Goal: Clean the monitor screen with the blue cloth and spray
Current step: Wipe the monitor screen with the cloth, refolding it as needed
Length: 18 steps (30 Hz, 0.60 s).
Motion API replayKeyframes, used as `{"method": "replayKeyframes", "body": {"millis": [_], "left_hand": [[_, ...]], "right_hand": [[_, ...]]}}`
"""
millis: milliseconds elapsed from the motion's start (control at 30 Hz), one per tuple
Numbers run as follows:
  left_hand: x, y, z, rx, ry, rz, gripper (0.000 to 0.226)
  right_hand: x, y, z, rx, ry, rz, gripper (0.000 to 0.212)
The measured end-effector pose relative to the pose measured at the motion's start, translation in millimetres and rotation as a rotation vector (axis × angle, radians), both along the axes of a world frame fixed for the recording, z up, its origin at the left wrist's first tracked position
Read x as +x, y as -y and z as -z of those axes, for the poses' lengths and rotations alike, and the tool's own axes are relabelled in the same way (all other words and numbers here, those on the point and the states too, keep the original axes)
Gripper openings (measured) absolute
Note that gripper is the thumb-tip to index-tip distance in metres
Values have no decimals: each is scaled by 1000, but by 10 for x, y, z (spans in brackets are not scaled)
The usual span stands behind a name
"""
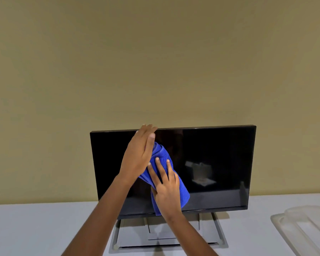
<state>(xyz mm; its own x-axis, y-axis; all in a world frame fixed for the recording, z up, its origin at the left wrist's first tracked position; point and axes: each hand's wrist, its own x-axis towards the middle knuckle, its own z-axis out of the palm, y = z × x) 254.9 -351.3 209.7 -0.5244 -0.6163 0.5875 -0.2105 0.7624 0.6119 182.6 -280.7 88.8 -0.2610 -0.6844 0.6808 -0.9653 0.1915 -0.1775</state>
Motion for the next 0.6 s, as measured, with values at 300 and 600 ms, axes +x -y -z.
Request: {"method": "replayKeyframes", "body": {"millis": [300, 600], "left_hand": [[168, -620, 816, 752, -377, -152, 45], [109, -1075, 799, 706, -79, 102, 23]], "right_hand": [[175, -465, -185, -315, 850, -259, 60], [84, -1033, -20, -50, 688, -306, 66]]}}
